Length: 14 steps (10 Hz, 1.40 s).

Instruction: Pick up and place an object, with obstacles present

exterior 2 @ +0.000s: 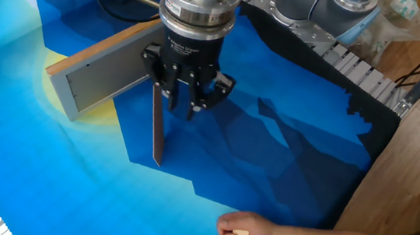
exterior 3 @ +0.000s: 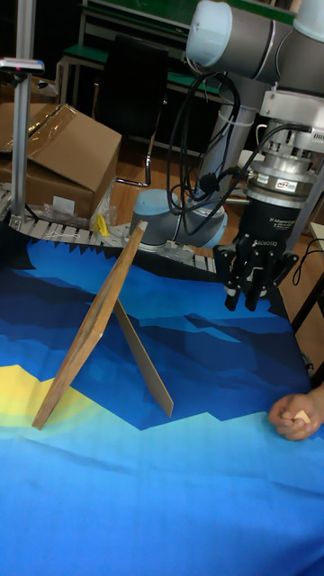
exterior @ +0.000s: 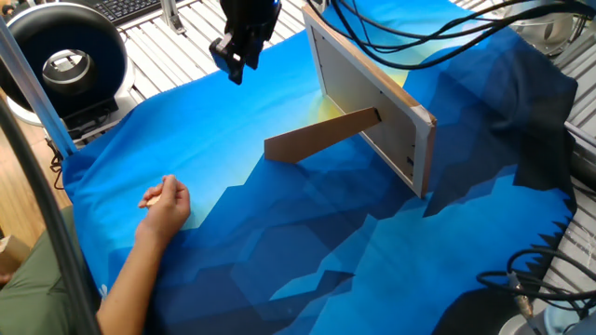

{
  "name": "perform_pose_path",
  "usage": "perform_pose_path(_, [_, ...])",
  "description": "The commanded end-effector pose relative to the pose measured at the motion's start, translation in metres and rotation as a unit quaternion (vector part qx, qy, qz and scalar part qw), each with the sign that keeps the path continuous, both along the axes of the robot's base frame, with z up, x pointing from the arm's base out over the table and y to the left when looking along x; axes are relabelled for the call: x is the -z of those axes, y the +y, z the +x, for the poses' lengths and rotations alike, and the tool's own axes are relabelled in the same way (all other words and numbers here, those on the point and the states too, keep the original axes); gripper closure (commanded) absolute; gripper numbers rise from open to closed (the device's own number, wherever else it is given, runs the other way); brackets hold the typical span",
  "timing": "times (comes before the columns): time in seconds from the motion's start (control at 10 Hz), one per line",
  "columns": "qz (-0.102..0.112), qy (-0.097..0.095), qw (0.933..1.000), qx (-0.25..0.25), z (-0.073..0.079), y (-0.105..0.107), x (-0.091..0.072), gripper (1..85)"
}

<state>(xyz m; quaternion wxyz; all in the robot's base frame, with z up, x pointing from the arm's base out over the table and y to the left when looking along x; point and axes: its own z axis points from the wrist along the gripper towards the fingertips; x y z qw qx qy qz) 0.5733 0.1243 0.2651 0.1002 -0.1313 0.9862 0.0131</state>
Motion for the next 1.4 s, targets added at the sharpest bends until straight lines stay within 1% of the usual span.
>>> perform_pose_path(0.0, [-0.006,0.002,0.9981,0.06,0.001,-0.008,-0.015,84.3])
perform_pose_path(0.1, [0.0,0.007,0.9979,0.065,0.0,-0.007,-0.025,84.3])
perform_pose_path(0.2, [-0.011,0.014,0.9979,0.063,-0.003,-0.017,-0.039,84.3])
perform_pose_path(0.3, [-0.017,0.027,0.9978,0.057,-0.01,-0.03,-0.057,84.3])
perform_pose_path(0.4, [-0.028,0.035,0.9979,0.047,-0.014,-0.049,-0.072,84.3])
perform_pose_path(0.5, [-0.033,0.04,0.9979,0.04,-0.015,-0.068,-0.083,84.3])
perform_pose_path(0.6, [-0.04,0.051,0.9973,0.035,-0.022,-0.09,-0.09,84.3])
perform_pose_path(0.7, [-0.049,0.066,0.996,0.034,-0.034,-0.112,-0.095,84.3])
perform_pose_path(0.9, [-0.051,0.067,0.9958,0.036,-0.039,-0.139,-0.098,84.3])
perform_pose_path(1.0, [-0.039,0.076,0.9949,0.054,-0.045,-0.145,-0.098,84.3])
perform_pose_path(1.1, [-0.028,0.079,0.9938,0.074,-0.048,-0.15,-0.095,83.7])
perform_pose_path(1.2, [-0.034,0.077,0.9934,0.078,-0.051,-0.16,-0.089,83.7])
perform_pose_path(1.3, [-0.033,0.082,0.9928,0.081,-0.057,-0.164,-0.083,83.7])
